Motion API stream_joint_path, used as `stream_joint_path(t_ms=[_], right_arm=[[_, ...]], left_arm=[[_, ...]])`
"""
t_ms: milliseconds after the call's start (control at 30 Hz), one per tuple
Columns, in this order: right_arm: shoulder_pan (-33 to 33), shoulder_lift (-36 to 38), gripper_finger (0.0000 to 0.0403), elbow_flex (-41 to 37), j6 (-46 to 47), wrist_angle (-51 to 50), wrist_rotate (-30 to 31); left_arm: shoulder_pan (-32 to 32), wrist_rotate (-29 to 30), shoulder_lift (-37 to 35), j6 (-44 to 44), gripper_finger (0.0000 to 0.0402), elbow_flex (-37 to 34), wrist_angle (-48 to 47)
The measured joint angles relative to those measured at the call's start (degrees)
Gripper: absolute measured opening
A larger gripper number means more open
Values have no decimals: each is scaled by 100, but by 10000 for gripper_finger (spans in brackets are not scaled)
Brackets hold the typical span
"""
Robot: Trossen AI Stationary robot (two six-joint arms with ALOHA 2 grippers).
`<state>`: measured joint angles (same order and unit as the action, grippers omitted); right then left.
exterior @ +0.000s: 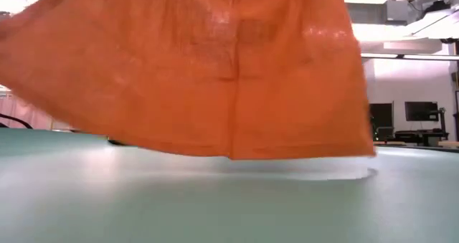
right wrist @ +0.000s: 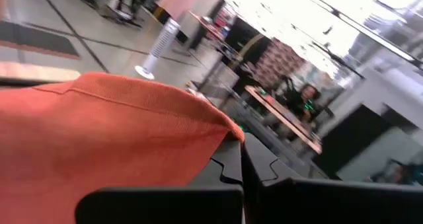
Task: Roll towel
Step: Fold the orange towel
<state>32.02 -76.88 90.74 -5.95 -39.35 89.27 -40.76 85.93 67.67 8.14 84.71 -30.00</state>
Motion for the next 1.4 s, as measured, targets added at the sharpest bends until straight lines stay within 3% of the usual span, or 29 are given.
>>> stream_joint_path(t_ms=[167,300,467,700,900,1167,1267,1400], right_arm=[[-729,-96,3,-1,3646,-3050,-1402],[-1194,-527,3,-30,5935,-5068,-1906],[-1751,-821,3,-515,4893,-3995,-2263],[-2515,-1581,5,-880,4446,-3906,-2378],[-3086,-1930,6,-881,3895,-3985,-1780],[-3275,-1699,7,-875,2851,-2990,-1116],[-3289,-1668,7,-874,2281,-2485,-1314],[-3369,-1705,8,-874,1125,-1342,-2014]], left_arm=[[680,-1423,-172,-3084,0,-2,-3004],[1093,-1477,-183,-4810,0,-329,-4593],[1559,-1511,-212,-5617,0,-952,-5404],[2074,-1591,-211,-5829,0,-1780,-5388],[2553,-1481,-280,-5783,0,-2387,-5446],[2883,-1495,-335,-5685,0,-2524,-5453],[2882,-1421,-335,-5638,0,-2527,-5455],[2883,-1316,-427,-5524,0,-2527,-5459]])
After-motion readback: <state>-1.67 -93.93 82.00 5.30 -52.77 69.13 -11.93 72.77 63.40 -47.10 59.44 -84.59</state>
